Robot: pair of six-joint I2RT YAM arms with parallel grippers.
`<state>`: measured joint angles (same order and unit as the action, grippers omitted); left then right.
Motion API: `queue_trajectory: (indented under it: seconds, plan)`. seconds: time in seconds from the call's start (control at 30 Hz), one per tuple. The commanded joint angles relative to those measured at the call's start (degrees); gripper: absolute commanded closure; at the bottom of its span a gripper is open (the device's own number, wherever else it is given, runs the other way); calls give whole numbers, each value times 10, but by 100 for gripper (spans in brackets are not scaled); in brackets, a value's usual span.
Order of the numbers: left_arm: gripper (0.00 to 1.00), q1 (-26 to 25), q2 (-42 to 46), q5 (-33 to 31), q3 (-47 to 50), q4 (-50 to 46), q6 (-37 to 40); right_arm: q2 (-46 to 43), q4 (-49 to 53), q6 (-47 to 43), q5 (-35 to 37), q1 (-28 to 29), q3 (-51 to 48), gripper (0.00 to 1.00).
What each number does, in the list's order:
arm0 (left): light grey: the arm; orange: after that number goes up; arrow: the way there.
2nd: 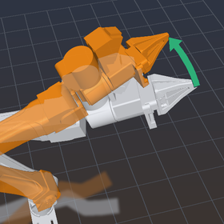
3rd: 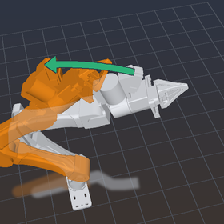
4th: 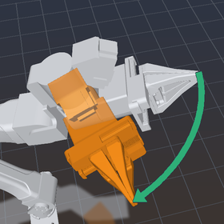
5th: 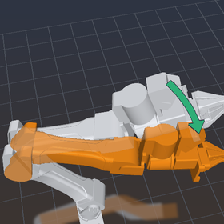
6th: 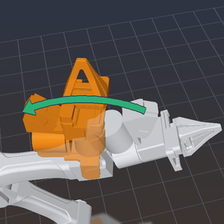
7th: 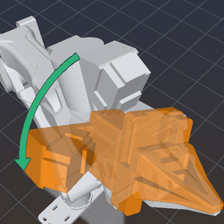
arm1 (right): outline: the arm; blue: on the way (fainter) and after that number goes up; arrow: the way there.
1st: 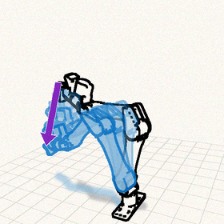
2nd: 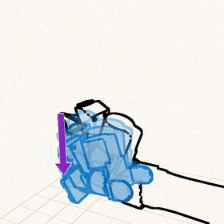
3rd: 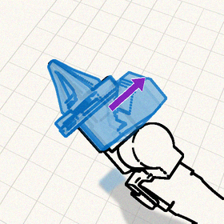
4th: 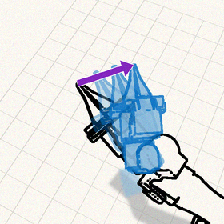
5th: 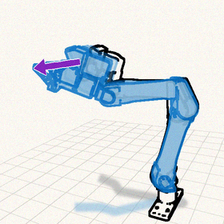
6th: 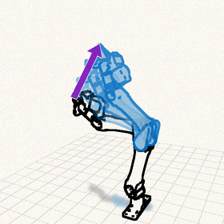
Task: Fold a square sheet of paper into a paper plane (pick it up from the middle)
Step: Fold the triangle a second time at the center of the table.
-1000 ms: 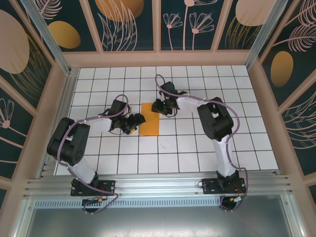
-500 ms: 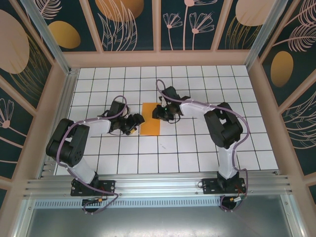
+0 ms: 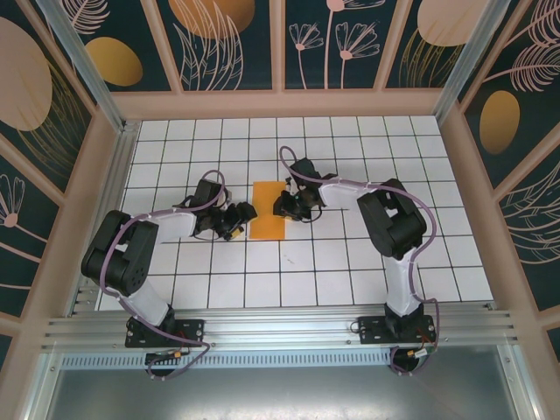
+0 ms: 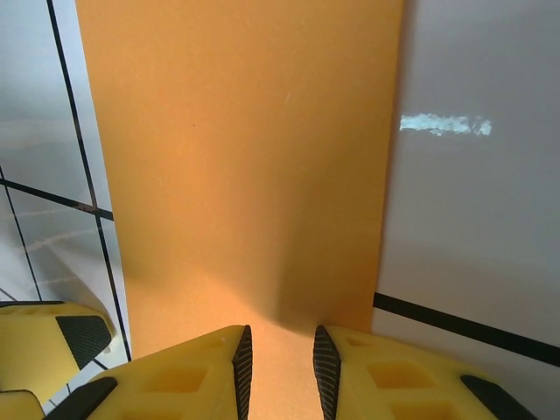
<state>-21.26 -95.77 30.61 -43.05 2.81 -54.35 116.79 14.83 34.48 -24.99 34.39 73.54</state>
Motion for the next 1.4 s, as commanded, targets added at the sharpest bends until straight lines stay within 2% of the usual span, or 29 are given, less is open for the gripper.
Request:
queue_trajectory:
  seconds: [0.0,0.43,0.8,0.9,1.03,1.17,1.37]
  plan:
    - [30,-8,9,25,7,-4,0,35,-11,23,0,-16,-39,69]
    - [31,-19,0,48,-1,-29,6,42,-37,30,-21,-27,-62,68]
    - [50,-19,-2,81,11,15,-18,46,-35,25,-20,-28,-58,68]
    - [50,-19,3,98,28,60,-41,48,-33,25,-21,-27,-55,69]
    - [42,-19,5,138,67,203,-108,50,-31,23,-21,-27,-52,69]
    - [39,-19,-4,123,73,208,-105,51,-27,20,-21,-27,-48,69]
    - [46,-19,-1,68,66,172,-77,51,-24,19,-19,-27,-47,69]
